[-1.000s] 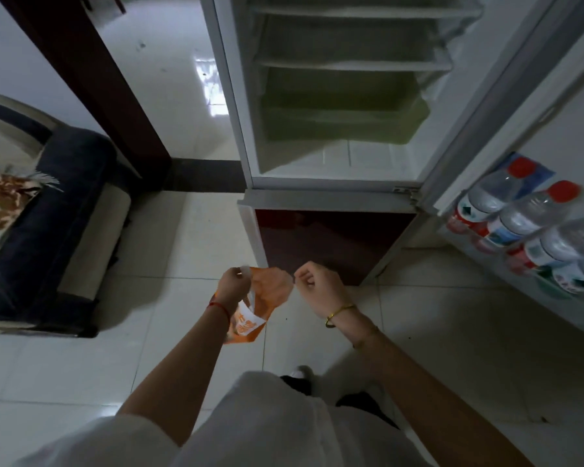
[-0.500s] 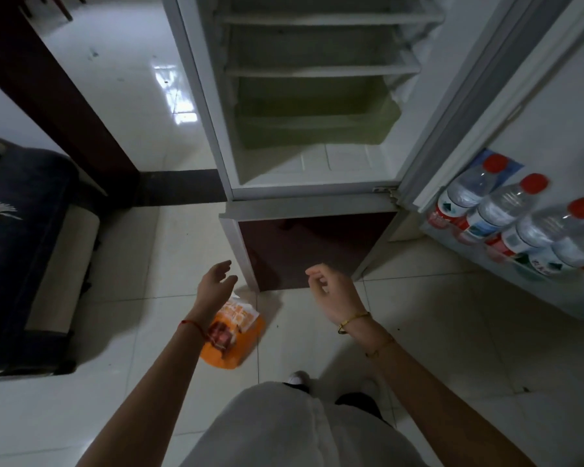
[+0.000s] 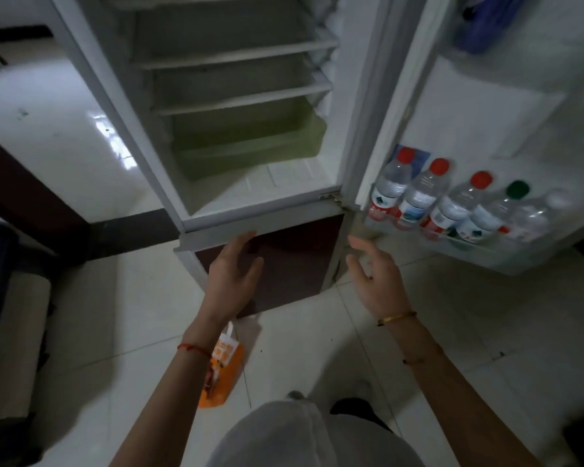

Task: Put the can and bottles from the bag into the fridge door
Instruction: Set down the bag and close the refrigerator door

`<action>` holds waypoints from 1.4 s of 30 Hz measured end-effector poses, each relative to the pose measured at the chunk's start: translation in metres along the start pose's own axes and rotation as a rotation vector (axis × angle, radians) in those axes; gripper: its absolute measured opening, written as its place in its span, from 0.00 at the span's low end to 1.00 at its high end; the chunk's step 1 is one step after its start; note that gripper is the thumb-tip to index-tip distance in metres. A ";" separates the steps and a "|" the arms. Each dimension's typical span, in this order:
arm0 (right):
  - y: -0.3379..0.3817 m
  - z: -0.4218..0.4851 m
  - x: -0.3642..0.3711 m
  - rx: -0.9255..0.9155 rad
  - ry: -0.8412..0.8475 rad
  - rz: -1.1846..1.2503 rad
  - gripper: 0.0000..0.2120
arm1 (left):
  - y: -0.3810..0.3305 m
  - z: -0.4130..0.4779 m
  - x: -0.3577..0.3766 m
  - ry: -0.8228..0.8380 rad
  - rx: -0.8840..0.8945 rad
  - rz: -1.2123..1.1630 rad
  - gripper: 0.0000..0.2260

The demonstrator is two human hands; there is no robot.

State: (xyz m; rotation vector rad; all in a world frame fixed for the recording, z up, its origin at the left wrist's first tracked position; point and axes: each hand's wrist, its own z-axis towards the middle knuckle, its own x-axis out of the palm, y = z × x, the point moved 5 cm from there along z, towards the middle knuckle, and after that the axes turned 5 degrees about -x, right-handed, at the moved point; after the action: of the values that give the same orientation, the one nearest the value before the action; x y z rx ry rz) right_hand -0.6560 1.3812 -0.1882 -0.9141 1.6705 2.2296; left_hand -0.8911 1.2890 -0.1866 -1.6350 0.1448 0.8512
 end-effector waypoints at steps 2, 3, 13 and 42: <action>-0.001 -0.003 -0.026 -0.001 -0.078 -0.002 0.21 | -0.023 0.000 0.011 0.027 0.065 -0.002 0.21; -0.001 -0.005 -0.038 -0.002 -0.111 -0.003 0.21 | -0.034 0.001 0.017 0.032 0.095 -0.001 0.21; -0.042 -0.020 -0.154 -0.003 -0.326 0.036 0.20 | -0.144 -0.002 0.080 0.087 0.347 -0.012 0.24; -0.136 0.020 -0.471 -0.122 -0.648 0.068 0.20 | -0.461 -0.034 0.299 0.001 0.807 -0.128 0.22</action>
State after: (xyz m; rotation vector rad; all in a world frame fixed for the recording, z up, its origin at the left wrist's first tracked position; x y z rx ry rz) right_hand -0.2239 1.5362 -0.0162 -0.1096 1.2830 2.3346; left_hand -0.4151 1.4875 0.0064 -0.8748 0.3322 0.5782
